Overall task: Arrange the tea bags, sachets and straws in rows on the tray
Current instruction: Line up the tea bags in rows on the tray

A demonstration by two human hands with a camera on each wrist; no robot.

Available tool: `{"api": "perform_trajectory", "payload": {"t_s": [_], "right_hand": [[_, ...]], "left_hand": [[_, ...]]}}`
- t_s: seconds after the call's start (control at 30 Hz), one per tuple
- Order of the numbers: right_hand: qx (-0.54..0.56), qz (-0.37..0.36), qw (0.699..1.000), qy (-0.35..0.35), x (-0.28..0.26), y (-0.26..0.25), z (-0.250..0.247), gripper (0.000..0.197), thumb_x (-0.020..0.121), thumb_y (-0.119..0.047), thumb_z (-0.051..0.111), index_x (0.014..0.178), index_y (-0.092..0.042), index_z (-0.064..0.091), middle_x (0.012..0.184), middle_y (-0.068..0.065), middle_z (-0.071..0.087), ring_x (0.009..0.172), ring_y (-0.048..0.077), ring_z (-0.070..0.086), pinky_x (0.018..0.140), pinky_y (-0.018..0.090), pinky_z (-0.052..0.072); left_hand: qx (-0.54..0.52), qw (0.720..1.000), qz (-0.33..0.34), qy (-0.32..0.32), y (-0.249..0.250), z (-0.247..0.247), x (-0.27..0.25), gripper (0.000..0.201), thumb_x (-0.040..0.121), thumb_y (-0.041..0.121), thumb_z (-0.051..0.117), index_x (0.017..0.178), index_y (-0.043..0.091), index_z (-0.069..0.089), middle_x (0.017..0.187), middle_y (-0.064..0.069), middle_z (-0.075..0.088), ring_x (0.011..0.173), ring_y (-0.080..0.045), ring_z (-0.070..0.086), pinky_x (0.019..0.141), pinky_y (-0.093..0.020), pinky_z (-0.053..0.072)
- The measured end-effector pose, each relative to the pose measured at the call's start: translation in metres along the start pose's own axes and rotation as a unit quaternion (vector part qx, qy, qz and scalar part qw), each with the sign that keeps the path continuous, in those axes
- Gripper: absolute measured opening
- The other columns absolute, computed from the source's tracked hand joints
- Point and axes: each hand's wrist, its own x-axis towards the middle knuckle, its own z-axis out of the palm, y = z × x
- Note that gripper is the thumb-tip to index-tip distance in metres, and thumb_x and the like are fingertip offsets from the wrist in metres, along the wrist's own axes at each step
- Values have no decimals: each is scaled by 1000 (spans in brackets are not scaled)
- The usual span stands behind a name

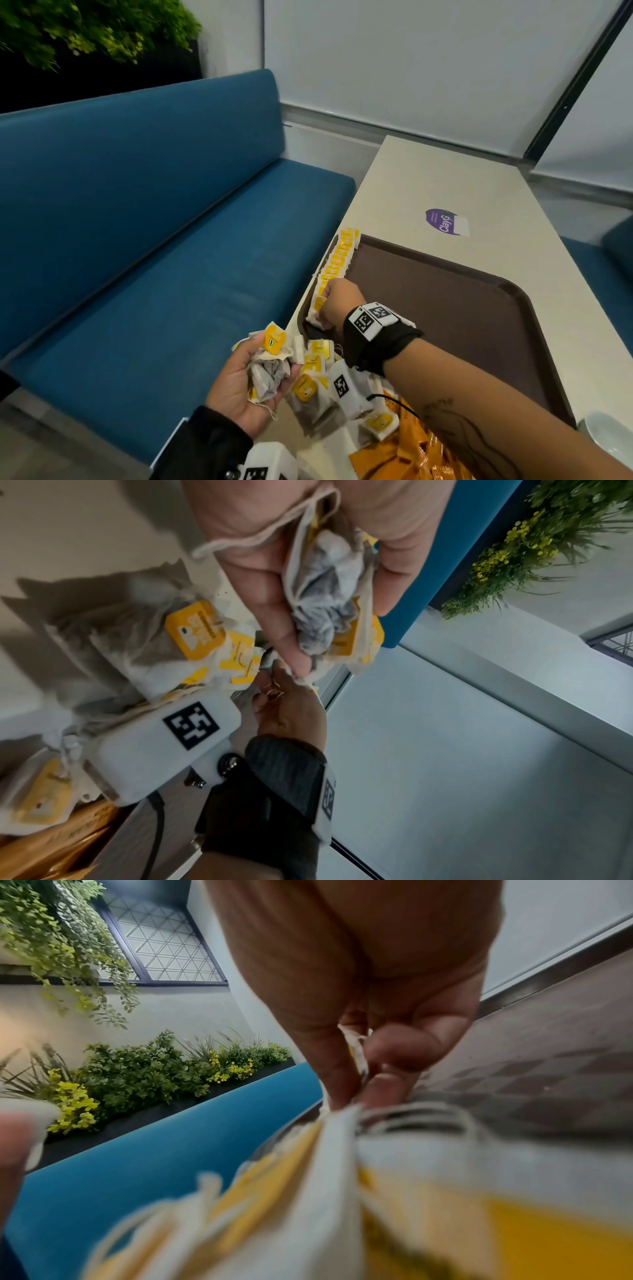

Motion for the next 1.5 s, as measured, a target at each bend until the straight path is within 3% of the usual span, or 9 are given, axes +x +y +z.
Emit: {"api": "perform_trajectory", "payload": {"t_s": [0.13,0.43,0.53,0.63,0.8,0.93,1.03,1.27,1.5], "right_hand": [[0,15,1000,1,6,0,0,32,76,-13,76,91,-10,48,105,11,66,102,27,65,88,37,54],[102,34,994,3,9,0,-1,33,77,-8,75,84,-14,43,105,14,67,92,31,69,76,40,58],[160,48,986,14,7,3,1,38,78,-8,74,95,-15,40,108,16,65,90,32,69,66,35,54],[153,58,986,39,9,6,1,49,74,-11,78,104,-14,39,111,16,61,96,30,64,77,38,54],[179,46,982,48,4,9,-7,51,76,-12,76,115,-9,44,108,10,59,100,28,62,83,39,54],[221,-69,971,65,-30,3,-28,20,82,-21,72,87,-13,55,81,-3,53,78,14,54,64,23,45],[241,-142,960,-18,-70,-2,-43,28,83,-32,71,86,-6,63,70,-2,57,60,7,53,48,11,41],[193,-183,962,-69,-111,2,-32,18,77,-22,78,79,-9,67,64,-5,56,56,2,47,54,13,39],[386,-163,907,-50,-116,14,-33,16,86,-6,66,73,-11,58,74,7,59,62,12,57,61,20,49]], "left_hand": [[-8,1000,4,-8,-2,-2,4,85,2,15,93,81,10,63,75,-14,72,63,-26,71,53,-42,58],[-11,1000,-1,1,-1,0,4,33,55,18,78,83,8,65,76,-15,72,64,-27,71,59,-42,56],[-10,1000,2,-10,-3,-1,4,39,46,17,87,78,7,68,76,-16,72,64,-27,71,61,-43,56],[-3,1000,10,0,-2,-1,2,15,75,21,61,84,10,61,73,-14,71,62,-25,71,59,-40,56],[11,1000,18,-7,-2,1,0,18,70,21,59,84,10,60,74,-13,71,61,-25,70,58,-39,57],[18,999,22,-18,-2,6,-3,19,75,22,58,88,9,60,76,-15,72,64,-25,71,61,-40,57],[30,999,22,-26,-5,12,-5,14,80,21,56,83,9,61,74,-13,71,62,-23,70,56,-37,57],[48,997,-6,-57,-20,25,-12,34,83,30,53,70,7,75,78,-14,71,63,-22,70,59,-35,57],[29,999,-21,-41,-26,28,-20,33,91,34,48,91,5,64,81,-17,70,65,-26,70,59,-38,57]]}}
